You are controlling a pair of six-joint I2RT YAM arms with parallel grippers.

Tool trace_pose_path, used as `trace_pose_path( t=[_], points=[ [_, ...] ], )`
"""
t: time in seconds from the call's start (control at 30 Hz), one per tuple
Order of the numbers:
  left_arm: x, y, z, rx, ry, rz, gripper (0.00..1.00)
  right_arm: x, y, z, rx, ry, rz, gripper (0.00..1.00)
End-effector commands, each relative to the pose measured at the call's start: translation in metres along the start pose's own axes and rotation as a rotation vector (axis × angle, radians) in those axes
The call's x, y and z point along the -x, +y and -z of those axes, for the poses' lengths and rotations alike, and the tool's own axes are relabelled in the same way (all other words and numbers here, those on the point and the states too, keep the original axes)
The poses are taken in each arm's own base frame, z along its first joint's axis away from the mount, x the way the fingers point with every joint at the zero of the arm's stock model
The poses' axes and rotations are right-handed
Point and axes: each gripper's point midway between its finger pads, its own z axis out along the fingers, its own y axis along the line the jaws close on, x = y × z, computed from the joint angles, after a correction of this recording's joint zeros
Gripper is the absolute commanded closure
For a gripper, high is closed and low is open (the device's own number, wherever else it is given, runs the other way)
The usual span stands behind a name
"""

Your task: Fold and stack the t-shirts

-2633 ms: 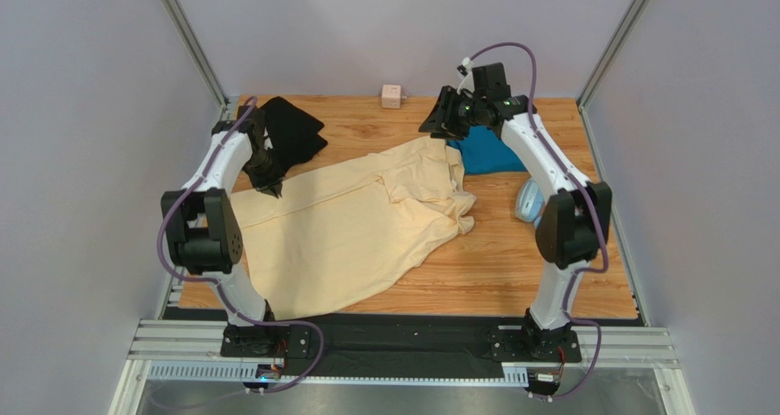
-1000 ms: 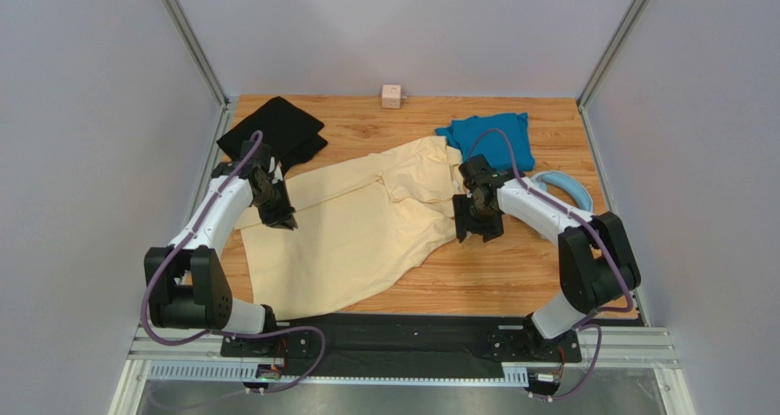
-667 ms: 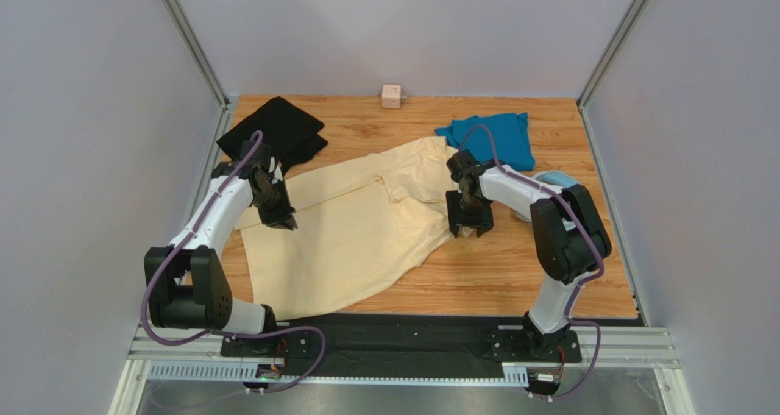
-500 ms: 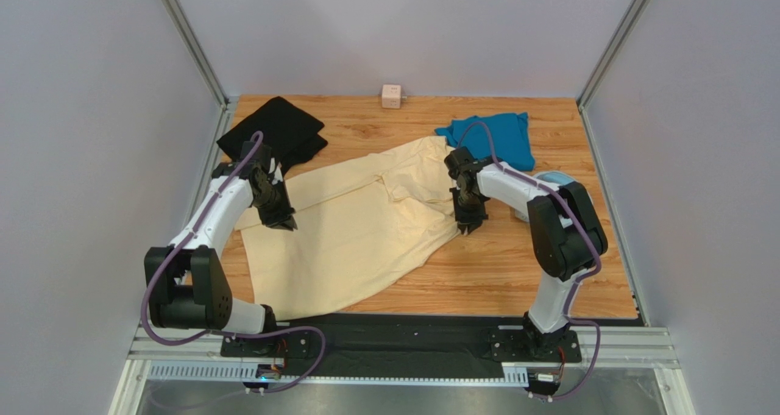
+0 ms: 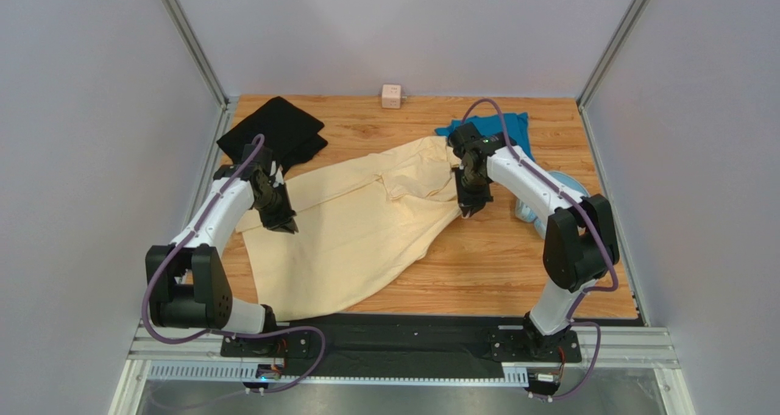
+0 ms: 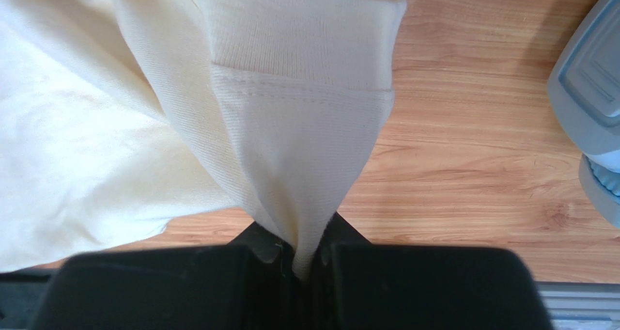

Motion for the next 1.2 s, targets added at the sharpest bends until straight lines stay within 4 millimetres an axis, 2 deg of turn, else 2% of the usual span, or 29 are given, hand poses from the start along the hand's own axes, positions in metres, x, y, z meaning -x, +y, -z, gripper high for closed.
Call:
trace_pose_path(
  t=[0.0,0.1,0.3,0.4,0.5,0.57,0.67,0.8,0.87,0.9,0.93,1.17],
  points=[
    [0.003,-0.006,-0.002,-0.031,-0.012,-0.012,0.82,0.000,0.005,0.037,0.045,0.009,0.023,1.00],
    [0.006,-0.007,-0.001,-0.035,-0.022,-0.020,0.82,-0.006,0.007,0.040,0.049,0.052,0.040,1.00],
    [0.006,-0.008,-0.001,-0.039,-0.025,-0.024,0.82,-0.034,-0.005,0.049,0.015,0.140,0.040,1.00],
    [0.002,-0.012,-0.003,-0.054,-0.023,-0.032,0.82,-0.053,0.001,0.056,0.068,0.185,0.016,1.00],
    [-0.002,-0.012,-0.008,-0.056,-0.019,-0.021,0.82,-0.061,0.001,0.062,0.084,0.202,0.008,1.00],
    [-0.005,-0.012,-0.010,-0.062,-0.014,-0.016,0.83,-0.058,0.004,0.067,0.098,0.200,0.006,0.99],
    [-0.004,-0.012,-0.011,-0.067,-0.018,-0.016,0.83,-0.058,0.009,0.075,0.117,0.217,-0.002,0.91],
    [-0.004,-0.012,-0.012,-0.066,-0.025,-0.021,0.83,-0.039,0.023,0.085,0.170,0.181,-0.008,0.91],
    [-0.004,-0.011,-0.012,-0.064,-0.024,-0.024,0.83,-0.032,0.030,0.083,0.180,0.212,-0.016,0.90],
    [-0.005,-0.011,-0.013,-0.065,-0.022,-0.024,0.83,-0.022,0.035,0.089,0.200,0.192,-0.014,0.89],
    [-0.005,-0.011,-0.013,-0.065,-0.022,-0.025,0.83,-0.021,0.040,0.085,0.212,0.218,-0.018,0.88],
    [-0.008,-0.009,-0.014,-0.060,-0.018,-0.019,0.83,-0.016,0.064,0.093,0.320,0.263,-0.040,0.82]
  ],
)
